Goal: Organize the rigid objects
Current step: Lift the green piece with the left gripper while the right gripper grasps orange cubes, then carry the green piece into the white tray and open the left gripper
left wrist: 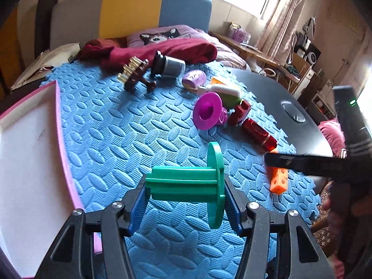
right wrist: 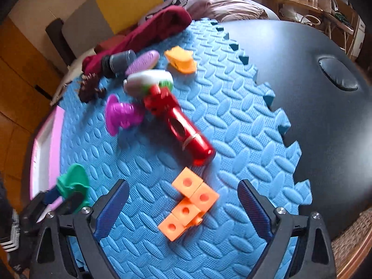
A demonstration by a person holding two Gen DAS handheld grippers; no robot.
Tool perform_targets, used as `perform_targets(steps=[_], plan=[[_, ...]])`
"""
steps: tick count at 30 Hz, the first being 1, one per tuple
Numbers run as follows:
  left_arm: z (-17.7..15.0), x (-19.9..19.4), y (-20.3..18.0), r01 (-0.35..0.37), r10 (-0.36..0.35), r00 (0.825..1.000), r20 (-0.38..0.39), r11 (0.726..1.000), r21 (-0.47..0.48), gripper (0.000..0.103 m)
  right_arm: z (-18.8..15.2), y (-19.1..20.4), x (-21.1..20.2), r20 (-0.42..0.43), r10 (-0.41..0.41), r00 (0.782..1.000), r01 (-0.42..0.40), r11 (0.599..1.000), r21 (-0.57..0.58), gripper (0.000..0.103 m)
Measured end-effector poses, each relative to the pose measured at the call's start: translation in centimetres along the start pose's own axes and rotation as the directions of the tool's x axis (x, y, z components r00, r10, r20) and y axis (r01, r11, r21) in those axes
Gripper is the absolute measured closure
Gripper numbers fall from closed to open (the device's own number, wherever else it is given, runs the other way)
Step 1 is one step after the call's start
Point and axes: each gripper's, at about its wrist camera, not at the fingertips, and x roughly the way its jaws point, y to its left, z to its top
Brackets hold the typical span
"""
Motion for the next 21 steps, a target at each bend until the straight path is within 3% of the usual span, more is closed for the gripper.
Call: perform_targets(steps=[1, 3, 4, 5, 12, 16, 21], plan=[[-0.1, -0.4, 0.1, 0.002, -0.002, 1.000, 0.008, 1.000, -0.002, 0.044, -0.2, 0.2, 0.5, -0.014, -0.017, 1.000, 0.017, 1.000, -0.005, 0.021], [-0.1, -1.2, 0.6, 0.007, -0.007, 1.000, 0.022, 1.000, -0.014, 0.044, -0.9, 1.3, 0.6, 0.034, -0.131, 0.991, 0.133, 0.989, -0.065, 0.037], [-0.1, -1.7, 0.9, 0.009, -0.008, 1.000, 0.029, 1.000, -0.025, 0.044, -1.3, 1.7, 0.6, 0.060, -0.190, 0.980, 0.195, 0.977, -0.087, 0.054], [-0.1, -2.3, 1.4, 0.010, -0.009, 0.999, 0.039, 0.999, -0.040, 0.044, -1.5, 1.8, 0.6, 0.072, -0.195, 0.978, 0.201, 0.975, -0.092, 0.057], [0.3, -6.3, 5.8, -0.016, 0.038, 0.991, 0.129, 0.986, -0.167, 0.044, -1.4, 1.8, 0.2, 0.069, -0.205, 0.976, 0.211, 0.974, -0.089, 0.056], [1.3, -7.9, 10.8, -0.091, 0.138, 0.978, 0.155, 0.957, -0.275, 0.044, -1.6, 2.6, 0.5, 0.096, -0.198, 0.976, 0.209, 0.970, -0.122, 0.058], [3.1, -6.9, 16.7, -0.179, 0.240, 0.963, 0.125, 0.910, -0.373, 0.044, -1.9, 3.1, 0.5, 0.120, -0.191, 0.974, 0.209, 0.965, -0.156, 0.059]])
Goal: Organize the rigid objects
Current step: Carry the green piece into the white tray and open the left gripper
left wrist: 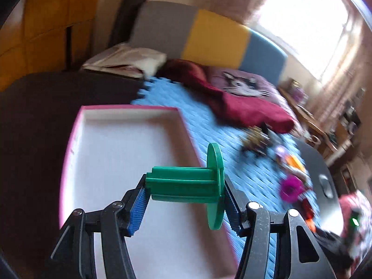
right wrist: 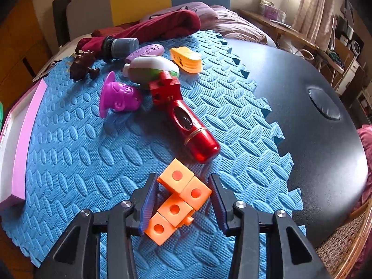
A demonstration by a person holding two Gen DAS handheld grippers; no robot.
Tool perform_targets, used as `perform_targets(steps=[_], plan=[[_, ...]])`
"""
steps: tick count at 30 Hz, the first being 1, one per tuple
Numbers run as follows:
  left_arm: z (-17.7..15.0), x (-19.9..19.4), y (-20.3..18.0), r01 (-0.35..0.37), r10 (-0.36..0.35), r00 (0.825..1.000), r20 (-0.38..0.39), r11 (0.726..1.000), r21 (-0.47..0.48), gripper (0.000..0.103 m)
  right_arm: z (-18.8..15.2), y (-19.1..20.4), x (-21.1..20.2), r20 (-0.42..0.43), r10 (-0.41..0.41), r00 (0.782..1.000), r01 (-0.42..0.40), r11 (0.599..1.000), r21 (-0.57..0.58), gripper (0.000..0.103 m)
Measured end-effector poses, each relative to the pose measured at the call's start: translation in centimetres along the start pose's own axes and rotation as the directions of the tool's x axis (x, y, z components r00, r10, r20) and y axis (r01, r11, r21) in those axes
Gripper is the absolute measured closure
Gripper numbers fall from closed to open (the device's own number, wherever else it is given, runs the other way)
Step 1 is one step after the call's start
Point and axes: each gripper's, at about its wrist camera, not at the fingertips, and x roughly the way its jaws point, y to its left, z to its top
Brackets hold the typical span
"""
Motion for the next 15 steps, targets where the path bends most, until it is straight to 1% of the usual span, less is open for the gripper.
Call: perform_targets(steps=[1, 4, 6, 8, 10, 13, 15], plan=[[0.9, 1.0, 0.8, -0.032, 0.032, 0.999, -0.004, 0.999, -0.012, 0.044, 0.0, 0.0, 0.0, 0.003, 0.001, 1.000, -0.001, 1.000, -0.002, 0.059], [2.6, 3.6, 2.3, -0.063, 0.062, 0.998, -0.021, 0.997, -0.043, 0.044, 0.0, 0.2, 0.1, 0.011, -0.002, 1.000, 0.002, 1.000, -0.014, 0.059], [3.5, 5.1, 2.6, -0.091, 0.090, 0.995, -0.031, 0.995, -0.044, 0.044, -0.1, 0.3, 0.1, 0.012, 0.000, 1.000, 0.000, 1.000, -0.015, 0.059], [4.2, 6.7, 3.0, -0.101, 0.099, 0.994, -0.044, 0.994, -0.048, 0.044, 0.0, 0.2, 0.2, 0.011, 0.004, 1.000, -0.004, 1.000, -0.014, 0.059], [5.0, 8.4, 2.8, -0.130, 0.128, 0.991, -0.049, 0.991, -0.041, 0.043, 0.0, 0.3, 0.2, 0.013, 0.003, 1.000, -0.003, 1.000, -0.018, 0.059], [5.9, 10.4, 2.7, -0.132, 0.131, 0.989, -0.063, 0.991, -0.019, 0.043, 0.0, 0.4, 0.2, 0.018, 0.004, 1.000, -0.004, 1.000, -0.022, 0.059], [6.2, 11.3, 2.7, -0.150, 0.148, 0.986, -0.073, 0.988, -0.019, 0.043, 0.0, 0.4, 0.2, 0.020, 0.003, 1.000, -0.002, 1.000, -0.027, 0.059]])
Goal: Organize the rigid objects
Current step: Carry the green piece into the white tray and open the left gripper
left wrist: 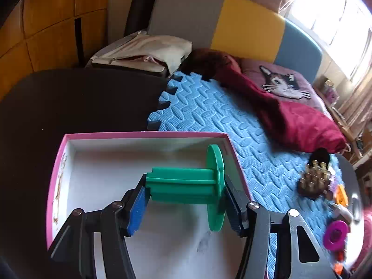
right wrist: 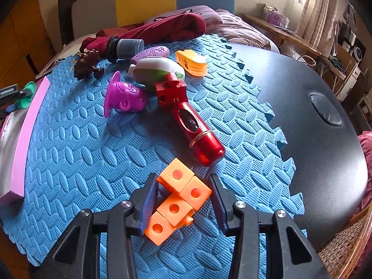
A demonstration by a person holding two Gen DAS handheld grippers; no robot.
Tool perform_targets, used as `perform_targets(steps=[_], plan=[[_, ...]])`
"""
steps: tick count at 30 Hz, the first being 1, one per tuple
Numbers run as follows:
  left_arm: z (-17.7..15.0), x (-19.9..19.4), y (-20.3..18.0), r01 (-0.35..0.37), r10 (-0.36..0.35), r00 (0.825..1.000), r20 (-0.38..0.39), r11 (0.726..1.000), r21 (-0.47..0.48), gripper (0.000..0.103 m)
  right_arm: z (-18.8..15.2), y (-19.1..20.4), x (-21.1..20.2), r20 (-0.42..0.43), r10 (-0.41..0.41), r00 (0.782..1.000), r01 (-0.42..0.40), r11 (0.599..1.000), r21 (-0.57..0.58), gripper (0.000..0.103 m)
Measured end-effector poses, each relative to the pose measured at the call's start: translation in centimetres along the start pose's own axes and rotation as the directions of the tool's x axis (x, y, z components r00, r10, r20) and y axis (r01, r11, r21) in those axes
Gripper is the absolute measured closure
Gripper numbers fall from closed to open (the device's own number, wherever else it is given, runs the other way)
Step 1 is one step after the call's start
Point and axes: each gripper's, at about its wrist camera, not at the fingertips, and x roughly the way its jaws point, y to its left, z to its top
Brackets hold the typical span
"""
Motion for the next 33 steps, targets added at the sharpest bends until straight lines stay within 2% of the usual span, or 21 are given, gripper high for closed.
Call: perform_targets(steps=[4, 10, 20, 28, 33], plan=[[-0.1, -0.3, 0.3, -0.019, 0.019, 1.000, 0.019, 1.000, -0.008, 0.022, 0.0, 0.1, 0.0, 0.004, 0.001, 1.000, -0.001, 1.000, -0.005, 0.059], [-2.4, -4.2, 1.3, -0.046, 0.046, 0.998, 0.048, 0.999, -0.016, 0.022, 0.0, 0.1, 0.1, 0.009, 0.001, 1.000, -0.001, 1.000, -0.010, 0.059], [-9.7, -12.2, 0.3, -0.049, 0.046, 0.992, 0.114, 0.998, 0.028, 0.021, -0.3, 0.0, -0.1, 0.033, 0.001, 0.999, 0.000, 1.000, -0.005, 0.059], [-11.8, -15.3, 0.5, -0.084, 0.081, 0.987, 0.142, 0.996, 0.015, 0.020, -0.8, -0.1, -0.4, 0.076, 0.003, 0.997, -0.003, 1.000, 0.006, 0.059], [-12.4, -16.7, 1.3, -0.121, 0.117, 0.977, 0.176, 0.993, 0.011, 0.018, -1.0, -0.2, -0.6, 0.089, 0.034, 0.995, -0.036, 0.999, 0.025, 0.059]])
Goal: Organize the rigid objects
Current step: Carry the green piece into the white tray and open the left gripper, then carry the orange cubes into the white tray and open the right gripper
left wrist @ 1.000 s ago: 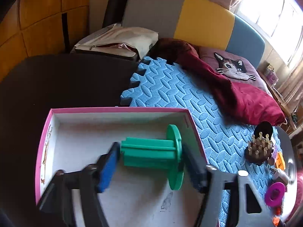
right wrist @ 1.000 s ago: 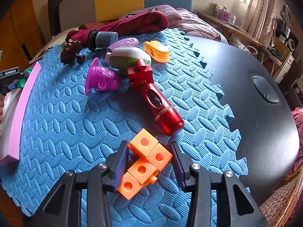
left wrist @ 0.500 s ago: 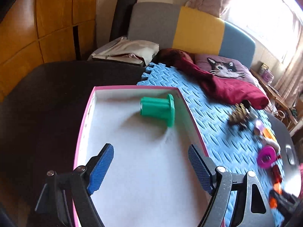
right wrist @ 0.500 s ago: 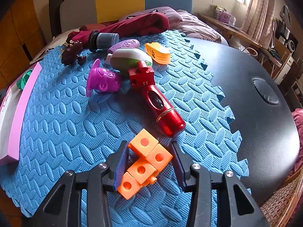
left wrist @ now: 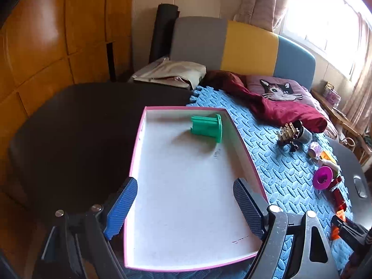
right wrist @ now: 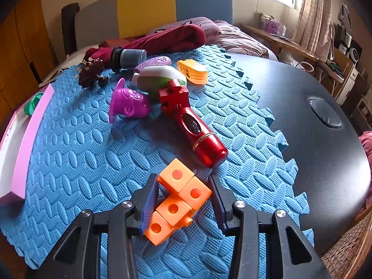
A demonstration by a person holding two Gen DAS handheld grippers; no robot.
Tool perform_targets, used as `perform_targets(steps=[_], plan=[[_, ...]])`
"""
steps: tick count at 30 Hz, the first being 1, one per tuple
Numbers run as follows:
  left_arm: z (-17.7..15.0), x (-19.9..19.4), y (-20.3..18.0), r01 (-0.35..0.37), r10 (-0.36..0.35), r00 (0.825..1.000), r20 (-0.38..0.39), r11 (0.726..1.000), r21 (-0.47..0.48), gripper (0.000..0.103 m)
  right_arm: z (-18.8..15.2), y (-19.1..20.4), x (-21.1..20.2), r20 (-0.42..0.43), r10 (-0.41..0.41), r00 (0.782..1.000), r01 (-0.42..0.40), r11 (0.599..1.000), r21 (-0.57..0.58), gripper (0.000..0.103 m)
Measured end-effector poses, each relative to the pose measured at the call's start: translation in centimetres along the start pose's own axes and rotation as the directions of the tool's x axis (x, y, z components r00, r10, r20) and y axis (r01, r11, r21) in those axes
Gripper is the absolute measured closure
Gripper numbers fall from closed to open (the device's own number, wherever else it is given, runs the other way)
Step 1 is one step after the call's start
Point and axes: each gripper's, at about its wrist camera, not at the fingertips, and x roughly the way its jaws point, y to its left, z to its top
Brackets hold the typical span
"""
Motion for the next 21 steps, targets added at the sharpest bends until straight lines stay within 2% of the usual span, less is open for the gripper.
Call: perform_targets(steps=[3, 6, 13, 21], plan=[[-0.1, -0.3, 0.6, -0.004, 0.004, 1.000, 0.004, 1.000, -0.011, 0.018, 0.1, -0.2, -0.1, -0.002, 0.053, 0.999, -0.052, 0.998, 0.046, 0.059], [-0.3, -0.4, 0.8, -0.013, 0.013, 1.000, 0.001, 1.000, -0.014, 0.018, 0.0, 0.5, -0.1, -0.002, 0.072, 0.997, -0.072, 0.996, 0.045, 0.059], [-0.8, -0.6, 1.9, -0.033, 0.033, 0.999, -0.002, 0.999, -0.029, 0.018, -0.5, 3.0, -0.2, 0.010, 0.023, 1.000, -0.023, 0.998, -0.061, 0.059], [-0.9, -0.9, 3.0, -0.049, 0.049, 0.999, 0.009, 0.998, -0.043, 0.018, 0.5, 5.7, -0.4, -0.008, 0.121, 0.993, -0.121, 0.988, -0.097, 0.060]])
